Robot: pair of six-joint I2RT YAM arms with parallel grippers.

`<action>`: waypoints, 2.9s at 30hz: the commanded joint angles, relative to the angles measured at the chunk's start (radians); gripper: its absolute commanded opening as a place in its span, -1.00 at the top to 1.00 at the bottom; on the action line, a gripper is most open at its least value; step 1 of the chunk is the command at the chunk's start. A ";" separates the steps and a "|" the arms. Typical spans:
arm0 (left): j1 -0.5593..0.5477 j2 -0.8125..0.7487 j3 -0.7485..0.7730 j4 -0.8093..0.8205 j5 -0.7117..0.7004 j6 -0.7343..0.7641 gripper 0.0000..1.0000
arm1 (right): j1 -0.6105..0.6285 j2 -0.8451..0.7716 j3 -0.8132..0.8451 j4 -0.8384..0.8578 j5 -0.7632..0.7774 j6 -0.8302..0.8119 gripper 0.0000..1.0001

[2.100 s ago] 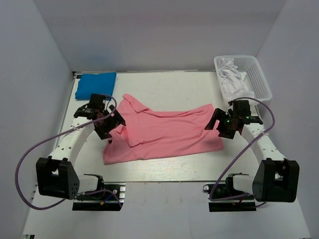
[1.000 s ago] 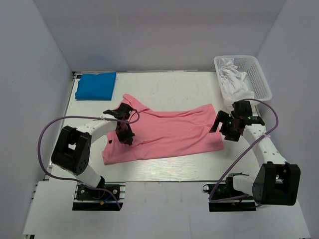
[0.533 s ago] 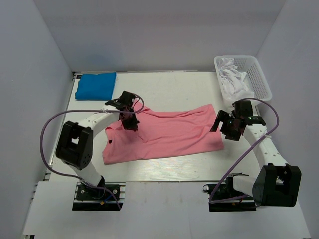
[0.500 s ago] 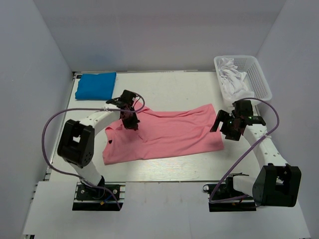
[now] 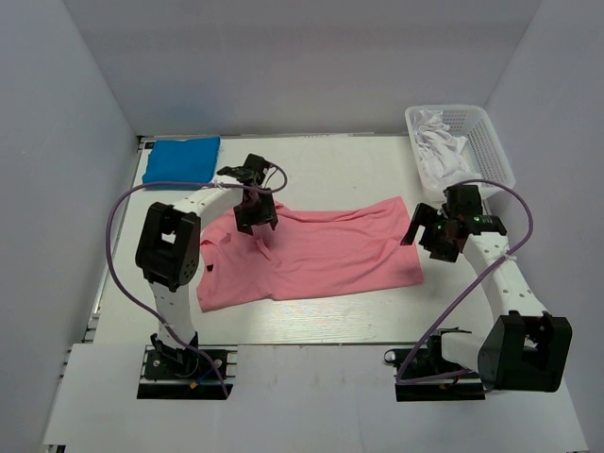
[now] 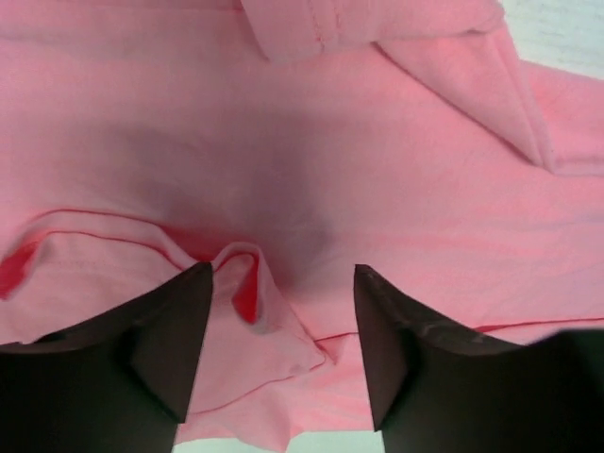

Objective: Fold and stack the t-shirts
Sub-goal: Grap the side of the flattened tshirt furthest away from the robot with both arms

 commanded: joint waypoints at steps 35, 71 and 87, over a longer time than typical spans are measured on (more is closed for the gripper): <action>0.196 0.356 0.484 0.259 -0.263 0.199 -0.47 | -0.001 0.340 0.314 0.266 -0.082 -0.049 -0.81; 0.214 0.378 0.602 0.178 -0.277 0.202 1.00 | 0.047 0.431 0.355 0.254 0.017 -0.069 -0.81; 0.214 0.186 0.432 0.124 -0.123 0.180 1.00 | 0.157 0.833 0.637 0.292 0.398 0.028 -0.71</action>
